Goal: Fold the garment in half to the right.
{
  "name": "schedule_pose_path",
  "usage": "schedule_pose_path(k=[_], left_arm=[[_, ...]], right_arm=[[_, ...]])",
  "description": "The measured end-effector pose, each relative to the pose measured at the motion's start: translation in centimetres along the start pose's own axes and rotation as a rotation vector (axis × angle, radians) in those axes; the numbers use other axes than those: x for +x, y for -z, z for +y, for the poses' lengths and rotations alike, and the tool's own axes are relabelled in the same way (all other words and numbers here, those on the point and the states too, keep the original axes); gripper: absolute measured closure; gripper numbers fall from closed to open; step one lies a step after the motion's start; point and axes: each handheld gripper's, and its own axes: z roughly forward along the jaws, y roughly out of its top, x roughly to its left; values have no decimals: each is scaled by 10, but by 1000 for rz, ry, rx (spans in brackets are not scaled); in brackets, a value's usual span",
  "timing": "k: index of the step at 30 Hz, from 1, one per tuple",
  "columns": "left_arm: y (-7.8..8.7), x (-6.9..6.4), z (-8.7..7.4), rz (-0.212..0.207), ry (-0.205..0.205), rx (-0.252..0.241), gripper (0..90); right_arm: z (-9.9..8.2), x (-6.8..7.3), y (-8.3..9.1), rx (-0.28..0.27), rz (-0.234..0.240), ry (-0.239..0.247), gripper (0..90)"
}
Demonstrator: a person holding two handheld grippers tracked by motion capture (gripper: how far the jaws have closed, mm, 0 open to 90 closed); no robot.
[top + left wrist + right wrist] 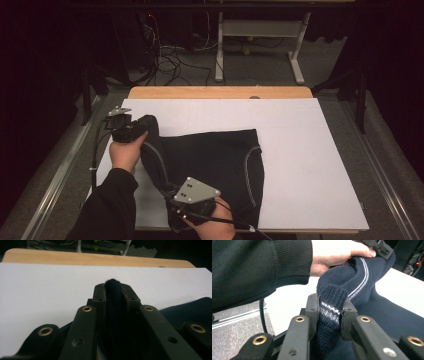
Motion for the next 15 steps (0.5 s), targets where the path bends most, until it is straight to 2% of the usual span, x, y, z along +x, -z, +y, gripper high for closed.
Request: schedule_pose_path(k=[3, 8, 15], left_arm=[[-8, -21, 7, 10, -27, 10, 731], [-25, -51, 14, 0, -69, 24, 730], [-45, -80, 14, -11, -98, 44, 730]], right_arm=[[-5, -5, 13, -8, -19, -3, 751], [-17, -15, 31, -12, -55, -9, 749], [-37, -29, 53, -14, -93, -45, 747]])
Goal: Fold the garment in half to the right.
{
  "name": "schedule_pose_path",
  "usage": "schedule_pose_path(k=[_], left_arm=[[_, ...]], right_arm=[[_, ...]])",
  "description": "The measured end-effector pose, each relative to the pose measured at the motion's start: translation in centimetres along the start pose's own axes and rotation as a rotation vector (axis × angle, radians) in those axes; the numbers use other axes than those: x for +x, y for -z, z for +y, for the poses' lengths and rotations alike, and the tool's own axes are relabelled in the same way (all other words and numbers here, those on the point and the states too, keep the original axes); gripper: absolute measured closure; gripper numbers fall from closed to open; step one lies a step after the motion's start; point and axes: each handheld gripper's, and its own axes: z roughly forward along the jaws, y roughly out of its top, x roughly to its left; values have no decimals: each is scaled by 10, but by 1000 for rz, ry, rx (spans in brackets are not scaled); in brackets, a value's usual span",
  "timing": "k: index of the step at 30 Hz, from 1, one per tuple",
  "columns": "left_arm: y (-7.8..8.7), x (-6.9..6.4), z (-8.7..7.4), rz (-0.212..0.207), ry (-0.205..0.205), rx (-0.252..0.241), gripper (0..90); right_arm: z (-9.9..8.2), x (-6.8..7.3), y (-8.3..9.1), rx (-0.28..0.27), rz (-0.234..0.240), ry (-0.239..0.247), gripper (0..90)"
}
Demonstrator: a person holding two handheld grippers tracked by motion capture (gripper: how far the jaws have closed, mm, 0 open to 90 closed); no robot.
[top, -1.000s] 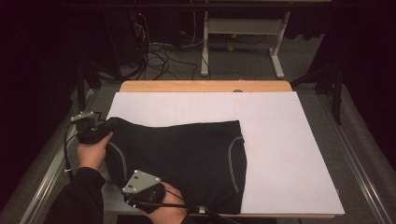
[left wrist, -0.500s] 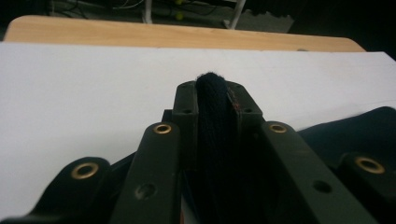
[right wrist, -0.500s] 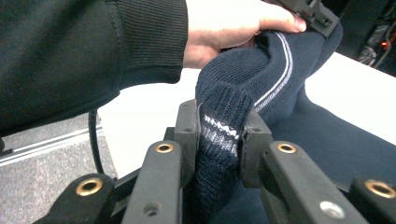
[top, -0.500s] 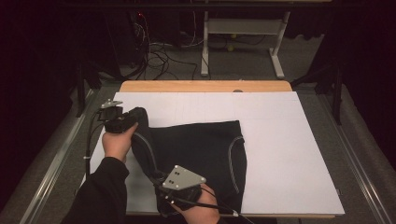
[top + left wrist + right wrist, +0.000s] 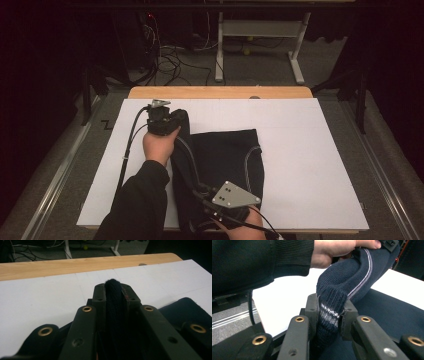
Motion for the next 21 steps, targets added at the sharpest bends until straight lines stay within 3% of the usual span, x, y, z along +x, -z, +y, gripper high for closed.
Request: schedule_pose_path(k=[10, 21], left_arm=[[-26, -26, -4, 0, -13, 36, 730], [-39, -53, -1, -59, -31, 14, 729]], right_arm=[[-27, -18, 18, 36, -43, -40, 740], [-40, -27, 37, 40, -84, -60, 737]])
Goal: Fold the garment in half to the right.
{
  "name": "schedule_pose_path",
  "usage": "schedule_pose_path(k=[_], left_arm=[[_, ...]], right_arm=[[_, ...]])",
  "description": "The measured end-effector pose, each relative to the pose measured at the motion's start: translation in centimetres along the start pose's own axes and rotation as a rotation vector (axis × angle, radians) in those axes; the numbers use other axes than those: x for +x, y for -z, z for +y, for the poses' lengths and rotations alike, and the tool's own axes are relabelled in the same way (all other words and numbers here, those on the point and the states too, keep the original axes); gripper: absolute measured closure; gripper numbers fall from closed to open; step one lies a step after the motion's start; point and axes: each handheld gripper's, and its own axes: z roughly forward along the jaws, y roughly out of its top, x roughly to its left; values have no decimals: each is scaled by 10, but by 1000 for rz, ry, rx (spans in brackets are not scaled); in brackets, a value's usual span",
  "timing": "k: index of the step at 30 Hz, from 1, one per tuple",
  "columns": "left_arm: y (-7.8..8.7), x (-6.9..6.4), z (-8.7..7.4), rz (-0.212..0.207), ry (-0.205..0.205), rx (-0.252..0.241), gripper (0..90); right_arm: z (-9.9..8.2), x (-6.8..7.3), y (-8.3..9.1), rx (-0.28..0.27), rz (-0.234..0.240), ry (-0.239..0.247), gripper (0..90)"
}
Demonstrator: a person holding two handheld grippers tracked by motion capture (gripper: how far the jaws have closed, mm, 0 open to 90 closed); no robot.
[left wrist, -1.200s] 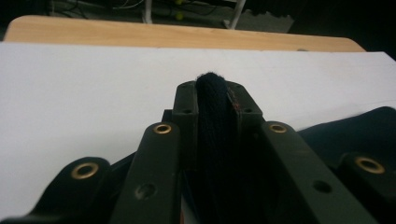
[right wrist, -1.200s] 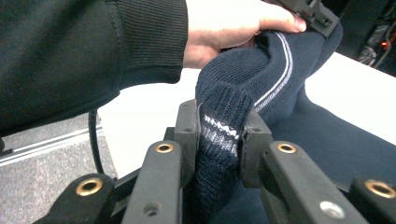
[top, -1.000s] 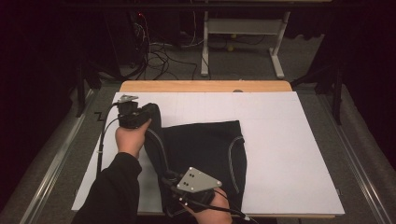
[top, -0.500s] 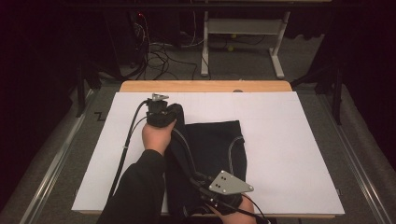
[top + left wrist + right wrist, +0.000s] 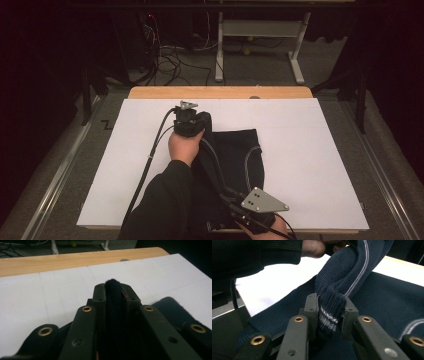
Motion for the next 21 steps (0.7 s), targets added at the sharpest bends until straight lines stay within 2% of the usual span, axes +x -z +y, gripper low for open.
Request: schedule_pose_path(k=[5, 14, 18, 21], left_arm=[[-7, -12, 2, -9, -4, 5, 729], [-31, -37, 3, -43, -31, 23, 725], [-38, -49, 3, -45, -48, 29, 722], [-43, -54, 2, -41, -50, 30, 687]], right_arm=[[-6, -5, 10, 7, -30, 6, 733], [-24, -21, 24, 34, -63, -31, 732], [-28, -24, 30, 34, -72, -38, 730], [-33, -27, 33, 52, -78, -57, 716]])
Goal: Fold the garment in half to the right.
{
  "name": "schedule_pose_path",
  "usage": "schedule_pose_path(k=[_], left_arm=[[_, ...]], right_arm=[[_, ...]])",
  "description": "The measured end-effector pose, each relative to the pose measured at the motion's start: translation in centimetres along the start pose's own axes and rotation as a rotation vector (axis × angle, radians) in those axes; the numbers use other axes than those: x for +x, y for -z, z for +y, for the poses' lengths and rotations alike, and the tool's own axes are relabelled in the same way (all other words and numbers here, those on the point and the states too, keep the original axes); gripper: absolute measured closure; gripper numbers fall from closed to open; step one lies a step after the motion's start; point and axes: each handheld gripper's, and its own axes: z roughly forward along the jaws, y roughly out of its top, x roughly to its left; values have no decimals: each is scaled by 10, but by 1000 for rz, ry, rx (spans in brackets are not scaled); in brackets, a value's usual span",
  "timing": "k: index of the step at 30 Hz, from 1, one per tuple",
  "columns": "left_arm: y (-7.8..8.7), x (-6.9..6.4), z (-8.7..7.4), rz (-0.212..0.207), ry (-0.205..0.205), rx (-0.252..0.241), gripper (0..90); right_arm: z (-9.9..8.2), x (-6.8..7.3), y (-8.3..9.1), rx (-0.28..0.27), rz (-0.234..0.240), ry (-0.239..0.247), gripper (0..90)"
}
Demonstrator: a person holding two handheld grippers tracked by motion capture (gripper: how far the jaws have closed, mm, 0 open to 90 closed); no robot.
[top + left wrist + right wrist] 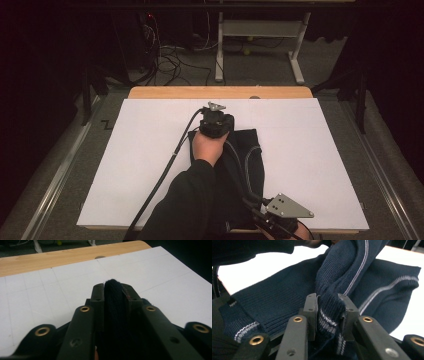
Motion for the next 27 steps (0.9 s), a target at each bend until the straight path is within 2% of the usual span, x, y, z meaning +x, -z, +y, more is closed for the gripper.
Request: schedule_pose_path(k=[3, 6, 9, 11, 15, 17, 20, 24, 27], left_arm=[[-4, -3, -1, -14, -5, -9, 583], [-4, -7, 0, -24, -19, -21, 467], [0, -9, 0, -30, -67, -42, 434], [2, -8, 0, -35, -78, -38, 406], [7, -2, -3, -45, -93, -27, 350], [10, 2, -7, -58, -83, -21, 324], [14, 8, -13, -79, -85, -18, 296], [20, 18, -20, -100, -99, 12, 207], [29, 27, -26, -115, -98, 5, 167]], right_arm=[[-3, -2, 2, 15, -5, -12, 676], [-5, -6, 6, 12, -29, -16, 595], [-6, -12, 12, -8, -37, -43, 555], [-6, -15, 15, -19, -38, -51, 536], [-4, -18, 19, -41, -40, -59, 525], [-3, -18, 20, -48, -45, -56, 523], [-3, -18, 20, -46, -46, -53, 521], [-3, -17, 18, -42, -44, -52, 520], [-4, -18, 17, -37, -44, -50, 520]])
